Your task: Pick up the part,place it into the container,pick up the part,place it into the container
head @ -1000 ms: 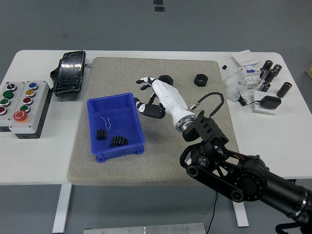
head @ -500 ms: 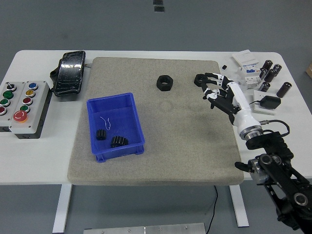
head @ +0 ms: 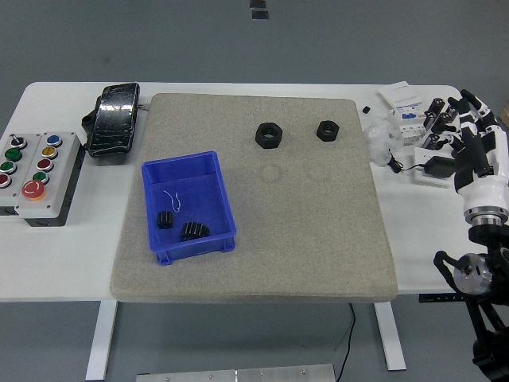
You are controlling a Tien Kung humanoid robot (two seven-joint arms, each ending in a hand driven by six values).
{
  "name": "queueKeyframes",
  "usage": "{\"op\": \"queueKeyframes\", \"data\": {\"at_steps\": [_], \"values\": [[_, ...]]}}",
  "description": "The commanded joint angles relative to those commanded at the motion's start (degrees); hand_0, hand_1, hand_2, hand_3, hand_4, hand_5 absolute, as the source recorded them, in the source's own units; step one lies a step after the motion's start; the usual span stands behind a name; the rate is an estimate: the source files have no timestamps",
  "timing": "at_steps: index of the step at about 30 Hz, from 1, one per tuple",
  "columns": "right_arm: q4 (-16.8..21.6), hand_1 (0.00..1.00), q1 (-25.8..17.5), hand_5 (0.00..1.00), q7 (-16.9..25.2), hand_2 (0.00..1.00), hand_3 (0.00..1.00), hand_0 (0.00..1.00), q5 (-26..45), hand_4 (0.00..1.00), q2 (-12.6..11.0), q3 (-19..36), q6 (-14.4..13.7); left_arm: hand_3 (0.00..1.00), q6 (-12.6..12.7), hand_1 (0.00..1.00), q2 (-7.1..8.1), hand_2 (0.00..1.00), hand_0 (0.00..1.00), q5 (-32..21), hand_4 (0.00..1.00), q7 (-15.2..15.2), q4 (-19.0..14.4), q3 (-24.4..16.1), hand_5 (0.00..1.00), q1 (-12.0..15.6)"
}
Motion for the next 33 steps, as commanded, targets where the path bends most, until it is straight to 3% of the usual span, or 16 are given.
{"op": "queueKeyframes", "data": {"at_steps": [11,16,27,33], "values": [[-1.0,0.340,-0.5,0.360,1.2,0.653,0.703,0.160,0.1,0.757,1.0,-0.3,-0.4,0.627,-0.3,0.590,0.43,0.559,0.655,-2.0,0.652,0.0,0.0,0.8,0.466,1.6],[-1.0,0.339,-0.9,0.382,1.0,0.652,0.699,0.157,-0.9,0.767,1.0,0.0,-0.7,0.627,0.1,0.590,0.77,0.559,0.655,-5.3,0.654,-0.5,0.0,2.1,0.469,2.1],[-1.5,0.339,-0.9,0.409,0.4,0.651,0.700,0.157,-1.3,0.772,1.0,0.2,-1.4,0.627,-0.4,0.590,0.23,0.560,0.656,-5.7,0.656,-0.1,0.0,3.3,0.469,0.3],[-1.5,0.339,-1.0,0.409,0.2,0.651,0.700,0.157,-1.3,0.772,0.6,1.4,-1.7,0.627,-0.5,0.590,-0.21,0.560,0.656,-7.9,0.656,-0.9,0.0,6.7,0.469,-0.1]]}}
